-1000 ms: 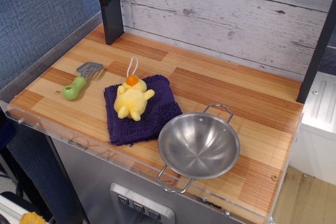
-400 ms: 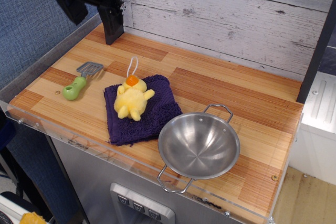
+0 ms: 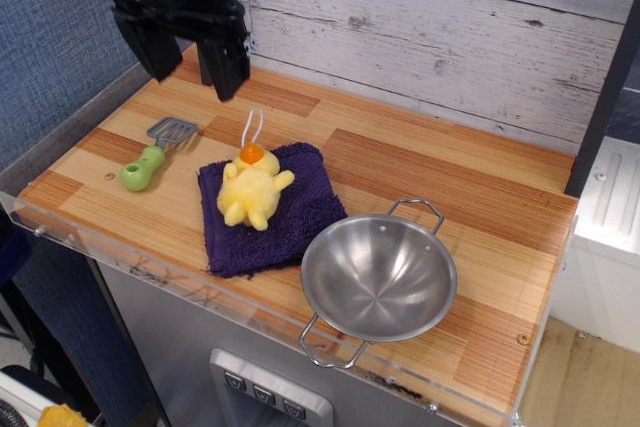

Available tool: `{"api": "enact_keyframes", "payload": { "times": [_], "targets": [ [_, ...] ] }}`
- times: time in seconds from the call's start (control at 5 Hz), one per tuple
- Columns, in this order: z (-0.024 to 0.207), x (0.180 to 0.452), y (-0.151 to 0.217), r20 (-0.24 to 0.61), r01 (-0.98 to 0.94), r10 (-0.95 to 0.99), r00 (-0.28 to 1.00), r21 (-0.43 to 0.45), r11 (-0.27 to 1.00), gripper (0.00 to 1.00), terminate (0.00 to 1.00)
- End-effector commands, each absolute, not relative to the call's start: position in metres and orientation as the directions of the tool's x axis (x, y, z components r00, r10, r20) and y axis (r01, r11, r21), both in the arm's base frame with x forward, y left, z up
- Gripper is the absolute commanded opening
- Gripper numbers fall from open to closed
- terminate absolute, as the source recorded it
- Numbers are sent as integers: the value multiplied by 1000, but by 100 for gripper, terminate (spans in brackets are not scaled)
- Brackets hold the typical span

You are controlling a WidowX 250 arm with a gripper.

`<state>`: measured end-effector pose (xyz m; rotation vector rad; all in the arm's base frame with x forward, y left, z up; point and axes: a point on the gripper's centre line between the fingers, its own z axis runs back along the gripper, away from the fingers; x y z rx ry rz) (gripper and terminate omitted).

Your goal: Place the yellow toy above the silver bowl.

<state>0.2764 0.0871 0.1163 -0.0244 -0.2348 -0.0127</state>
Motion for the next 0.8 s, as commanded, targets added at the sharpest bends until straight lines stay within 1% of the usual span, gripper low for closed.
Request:
{"api": "enact_keyframes", "payload": {
  "times": [0.0, 0.2, 0.4, 0.6],
  "targets": [
    [102, 282, 71, 161, 23, -12, 987, -69, 997, 100, 0],
    [89, 280, 67, 114, 28, -21, 993, -57, 998, 100, 0],
    [77, 278, 60, 97, 23, -18, 995, -53, 998, 100, 0],
    [60, 279, 49, 81, 7, 0, 997, -82, 997, 100, 0]
  ]
}}
